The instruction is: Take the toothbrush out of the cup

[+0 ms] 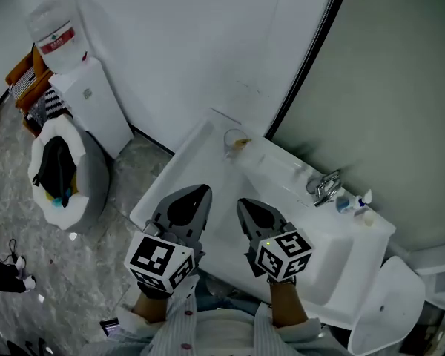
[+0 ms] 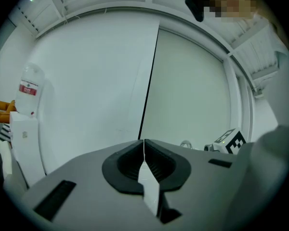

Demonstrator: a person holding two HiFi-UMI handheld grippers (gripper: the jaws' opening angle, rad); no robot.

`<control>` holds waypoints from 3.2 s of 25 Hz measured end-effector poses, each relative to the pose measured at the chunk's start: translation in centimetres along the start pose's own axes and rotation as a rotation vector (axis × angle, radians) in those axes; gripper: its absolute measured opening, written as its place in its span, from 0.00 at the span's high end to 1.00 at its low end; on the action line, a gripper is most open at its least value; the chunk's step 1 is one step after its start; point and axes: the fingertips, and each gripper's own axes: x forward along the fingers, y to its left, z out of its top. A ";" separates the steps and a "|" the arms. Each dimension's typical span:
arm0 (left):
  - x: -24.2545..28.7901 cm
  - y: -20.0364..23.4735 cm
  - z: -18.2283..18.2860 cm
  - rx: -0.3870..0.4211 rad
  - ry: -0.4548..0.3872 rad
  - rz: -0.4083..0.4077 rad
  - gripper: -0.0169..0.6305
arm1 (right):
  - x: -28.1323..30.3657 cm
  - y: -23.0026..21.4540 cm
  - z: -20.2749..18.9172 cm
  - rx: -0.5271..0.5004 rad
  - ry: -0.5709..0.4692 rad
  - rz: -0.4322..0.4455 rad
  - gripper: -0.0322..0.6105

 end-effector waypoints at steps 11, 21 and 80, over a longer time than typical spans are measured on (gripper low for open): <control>4.1 5.4 0.4 0.029 0.050 -0.168 0.94 | 5.0 -1.8 1.6 0.066 -0.056 -0.169 0.93; 7.2 6.4 -0.4 0.023 0.073 -0.259 0.94 | 6.2 -3.5 1.5 0.085 -0.047 -0.256 0.93; 19.2 7.1 -10.7 0.181 0.297 -0.297 0.72 | 8.8 -12.1 -3.0 0.254 0.033 -0.284 0.93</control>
